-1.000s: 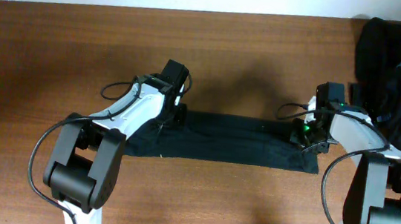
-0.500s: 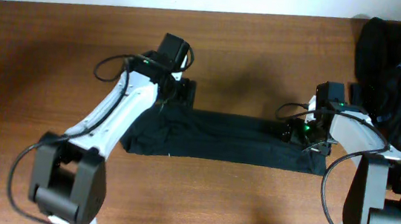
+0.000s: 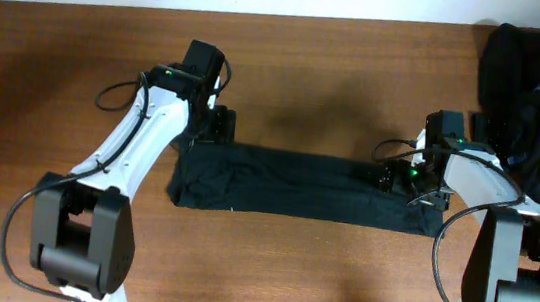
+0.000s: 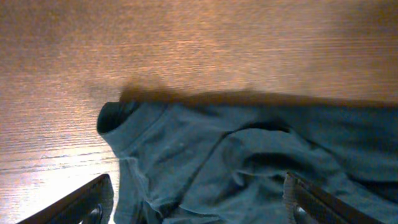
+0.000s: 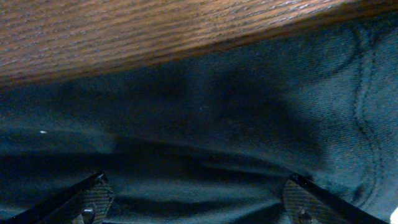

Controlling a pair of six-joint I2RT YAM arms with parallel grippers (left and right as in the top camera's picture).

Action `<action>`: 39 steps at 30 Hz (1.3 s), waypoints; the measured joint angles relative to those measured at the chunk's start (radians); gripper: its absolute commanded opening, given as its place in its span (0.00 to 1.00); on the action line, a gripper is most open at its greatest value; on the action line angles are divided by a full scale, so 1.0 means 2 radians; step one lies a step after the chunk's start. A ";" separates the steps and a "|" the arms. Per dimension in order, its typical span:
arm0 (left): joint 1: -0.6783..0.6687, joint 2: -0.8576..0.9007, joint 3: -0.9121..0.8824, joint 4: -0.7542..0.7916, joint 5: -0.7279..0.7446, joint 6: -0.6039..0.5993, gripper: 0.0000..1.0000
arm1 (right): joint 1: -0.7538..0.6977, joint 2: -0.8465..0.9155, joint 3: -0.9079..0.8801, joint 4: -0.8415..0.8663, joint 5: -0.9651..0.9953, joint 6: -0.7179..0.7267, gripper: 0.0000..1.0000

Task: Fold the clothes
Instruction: 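Release the strip and lift both grippers outward to the sides, then grasp the strip's right end with the right gripper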

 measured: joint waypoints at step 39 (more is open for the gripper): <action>0.219 0.004 0.030 0.006 0.006 0.000 0.99 | -0.133 -0.006 0.141 -0.220 -0.057 -0.055 0.99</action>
